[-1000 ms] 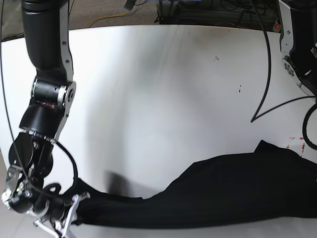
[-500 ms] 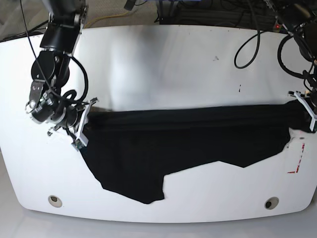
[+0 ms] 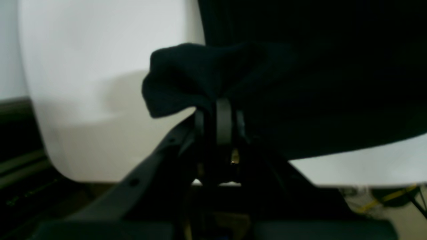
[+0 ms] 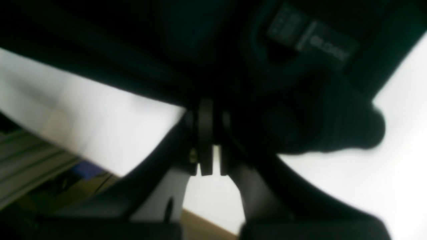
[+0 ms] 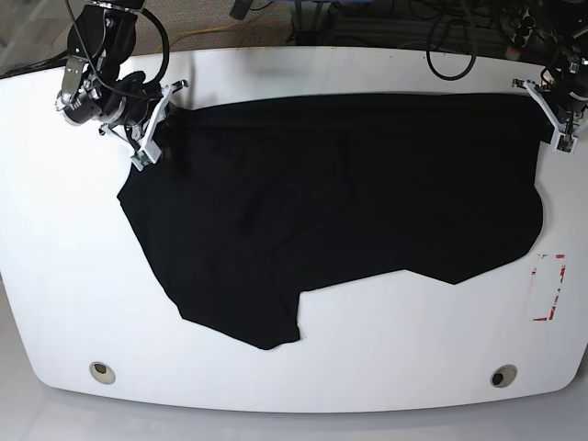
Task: Fold the T-shirt properly
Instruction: 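Lay the shirt flat, pulling its edge taut with both grippers, then move both grippers along the shirt sides to grasp the hem corners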
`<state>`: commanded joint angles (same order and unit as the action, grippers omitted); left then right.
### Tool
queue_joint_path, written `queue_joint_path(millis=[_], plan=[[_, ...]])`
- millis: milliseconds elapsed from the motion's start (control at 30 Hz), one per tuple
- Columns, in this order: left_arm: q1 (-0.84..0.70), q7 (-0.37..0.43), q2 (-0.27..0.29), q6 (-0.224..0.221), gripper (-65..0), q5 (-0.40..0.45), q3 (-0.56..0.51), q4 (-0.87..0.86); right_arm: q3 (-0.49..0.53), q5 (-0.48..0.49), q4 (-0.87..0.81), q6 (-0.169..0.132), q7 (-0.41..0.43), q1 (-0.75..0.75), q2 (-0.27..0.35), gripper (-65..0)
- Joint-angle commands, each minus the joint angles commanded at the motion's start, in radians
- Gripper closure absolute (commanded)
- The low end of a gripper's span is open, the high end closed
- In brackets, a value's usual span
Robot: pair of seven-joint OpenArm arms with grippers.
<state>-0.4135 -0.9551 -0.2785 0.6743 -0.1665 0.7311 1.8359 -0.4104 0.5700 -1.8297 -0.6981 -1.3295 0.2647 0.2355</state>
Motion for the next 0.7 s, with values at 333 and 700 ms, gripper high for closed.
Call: queue_joint_path(millis=[333, 700], plan=[[-0.035, -0.002, -0.023, 0.002, -44.6, -0.008, -0.032, 0.049, -0.095, 0.003, -0.077, 0.000, 0.000, -0.034, 0.000, -41.7], [0.229, -0.092, -0.025, 0.024, -44.9, -0.176, 0.051, 0.109, -0.092, -0.005, 0.034, 0.000, 0.000, -0.288, 0.048, -41.7]])
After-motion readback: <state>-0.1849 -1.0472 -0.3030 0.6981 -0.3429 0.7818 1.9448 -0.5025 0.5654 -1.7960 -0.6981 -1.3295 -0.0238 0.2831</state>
